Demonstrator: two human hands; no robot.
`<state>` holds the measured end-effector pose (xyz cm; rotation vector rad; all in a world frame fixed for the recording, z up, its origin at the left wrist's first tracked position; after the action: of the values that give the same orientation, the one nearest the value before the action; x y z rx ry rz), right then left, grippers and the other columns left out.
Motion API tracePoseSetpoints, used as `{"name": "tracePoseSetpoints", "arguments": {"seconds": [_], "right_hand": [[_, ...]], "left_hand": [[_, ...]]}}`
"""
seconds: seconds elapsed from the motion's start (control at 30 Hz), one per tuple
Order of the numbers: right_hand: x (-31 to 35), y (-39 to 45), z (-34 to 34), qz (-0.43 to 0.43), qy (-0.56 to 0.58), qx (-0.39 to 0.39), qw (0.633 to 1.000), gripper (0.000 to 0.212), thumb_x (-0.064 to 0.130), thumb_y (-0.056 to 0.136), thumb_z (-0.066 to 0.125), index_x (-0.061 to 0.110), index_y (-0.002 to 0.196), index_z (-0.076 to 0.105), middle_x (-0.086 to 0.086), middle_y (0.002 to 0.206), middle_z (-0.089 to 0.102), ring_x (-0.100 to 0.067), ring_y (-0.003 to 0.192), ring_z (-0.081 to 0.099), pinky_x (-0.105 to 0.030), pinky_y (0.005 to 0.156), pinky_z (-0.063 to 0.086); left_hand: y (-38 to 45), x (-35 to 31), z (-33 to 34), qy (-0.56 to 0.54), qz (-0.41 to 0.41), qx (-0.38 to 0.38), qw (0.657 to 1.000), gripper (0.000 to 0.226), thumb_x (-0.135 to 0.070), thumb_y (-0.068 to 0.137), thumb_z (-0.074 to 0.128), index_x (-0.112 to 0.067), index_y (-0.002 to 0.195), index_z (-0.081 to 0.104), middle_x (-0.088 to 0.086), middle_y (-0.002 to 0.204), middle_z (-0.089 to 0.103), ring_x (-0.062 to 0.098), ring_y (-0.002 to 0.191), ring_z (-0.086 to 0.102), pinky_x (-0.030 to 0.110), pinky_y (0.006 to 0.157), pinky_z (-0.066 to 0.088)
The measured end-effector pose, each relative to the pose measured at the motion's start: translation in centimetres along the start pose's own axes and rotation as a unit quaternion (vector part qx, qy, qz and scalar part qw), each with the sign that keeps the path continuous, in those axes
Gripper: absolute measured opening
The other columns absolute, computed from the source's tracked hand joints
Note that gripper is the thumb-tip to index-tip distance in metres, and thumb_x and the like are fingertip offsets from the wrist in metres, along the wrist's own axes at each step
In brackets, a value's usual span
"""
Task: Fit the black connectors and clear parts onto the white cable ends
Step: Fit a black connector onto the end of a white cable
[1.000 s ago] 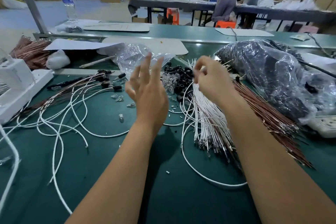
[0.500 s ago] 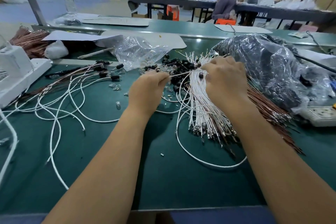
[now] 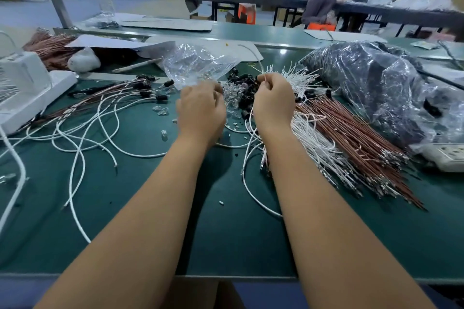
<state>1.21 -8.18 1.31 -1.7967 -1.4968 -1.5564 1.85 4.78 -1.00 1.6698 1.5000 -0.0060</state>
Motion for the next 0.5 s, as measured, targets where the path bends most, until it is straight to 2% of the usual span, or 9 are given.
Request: {"name": "tracePoseSetpoints", "arguments": {"seconds": [0.07,0.17,0.27,0.33,0.43,0.5], "right_hand": [[-0.8,-0.3,-0.2,-0.020,-0.032,0.021,0.999,0.031,0.006,0.098,0.038,0.016,0.116,0.062,0.001,0.102,0.065,-0.008,0.069,0.053,-0.018,0.052,0.034],[-1.6,-0.6,-0.2,-0.043,-0.045,0.054,0.997,0.040,0.002,0.095,0.041,0.021,0.123,0.062,0.002,0.111,0.066,-0.009,0.075,0.058,-0.013,0.057,0.039],[-1.5,-0.3,0.3,-0.027,-0.043,0.069,0.996,0.044,0.002,0.091,0.041,0.023,0.122,0.064,0.000,0.115,0.067,-0.015,0.094,0.059,-0.023,0.074,0.042],[-1.5,-0.2,0.5,-0.006,-0.048,0.084,0.995,0.045,0.003,0.087,0.042,0.023,0.119,0.066,0.000,0.113,0.068,-0.017,0.099,0.060,-0.026,0.077,0.044],[-1.6,-0.1,0.8,0.015,-0.035,0.086,0.996,0.044,0.005,0.083,0.044,0.027,0.111,0.069,0.002,0.103,0.070,-0.017,0.090,0.061,-0.025,0.067,0.042],[-1.5,0.1,0.9,0.027,-0.027,0.074,0.997,0.042,0.006,0.082,0.046,0.028,0.108,0.070,0.005,0.102,0.069,-0.016,0.089,0.061,-0.025,0.063,0.042]], "left_hand": [[-0.1,-0.8,0.8,0.030,0.050,0.052,0.997,0.034,-0.008,0.091,0.044,-0.021,0.119,0.061,0.000,0.118,0.064,0.024,0.114,0.044,0.035,0.088,0.033],[-0.2,-1.6,2.1,0.083,0.092,0.131,0.984,0.050,-0.004,0.087,0.043,-0.027,0.129,0.057,-0.006,0.131,0.059,0.022,0.127,0.037,0.037,0.099,0.031],[-0.5,-1.4,3.0,0.128,0.098,0.208,0.965,0.043,-0.013,0.090,0.043,-0.032,0.126,0.057,-0.008,0.130,0.059,0.023,0.130,0.034,0.041,0.100,0.030],[-0.5,-1.4,3.0,0.115,0.088,0.189,0.971,0.033,-0.016,0.090,0.046,-0.028,0.116,0.062,-0.003,0.121,0.063,0.026,0.122,0.040,0.039,0.092,0.033],[-0.3,-1.4,3.0,0.071,0.063,0.144,0.985,0.023,-0.014,0.085,0.052,-0.021,0.105,0.062,0.003,0.109,0.067,0.027,0.110,0.046,0.036,0.082,0.036],[-0.3,-1.4,3.1,0.043,0.056,0.148,0.986,0.026,-0.012,0.082,0.053,-0.019,0.105,0.062,0.005,0.104,0.068,0.027,0.109,0.048,0.034,0.078,0.036]]}}
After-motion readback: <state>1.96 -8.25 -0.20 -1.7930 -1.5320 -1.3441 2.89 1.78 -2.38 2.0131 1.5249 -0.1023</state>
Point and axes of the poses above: each hand's wrist, its own y-axis towards the middle knuckle, its own z-axis out of the palm, x = y × z, the point moved 2 cm from there along y, towards the middle knuckle
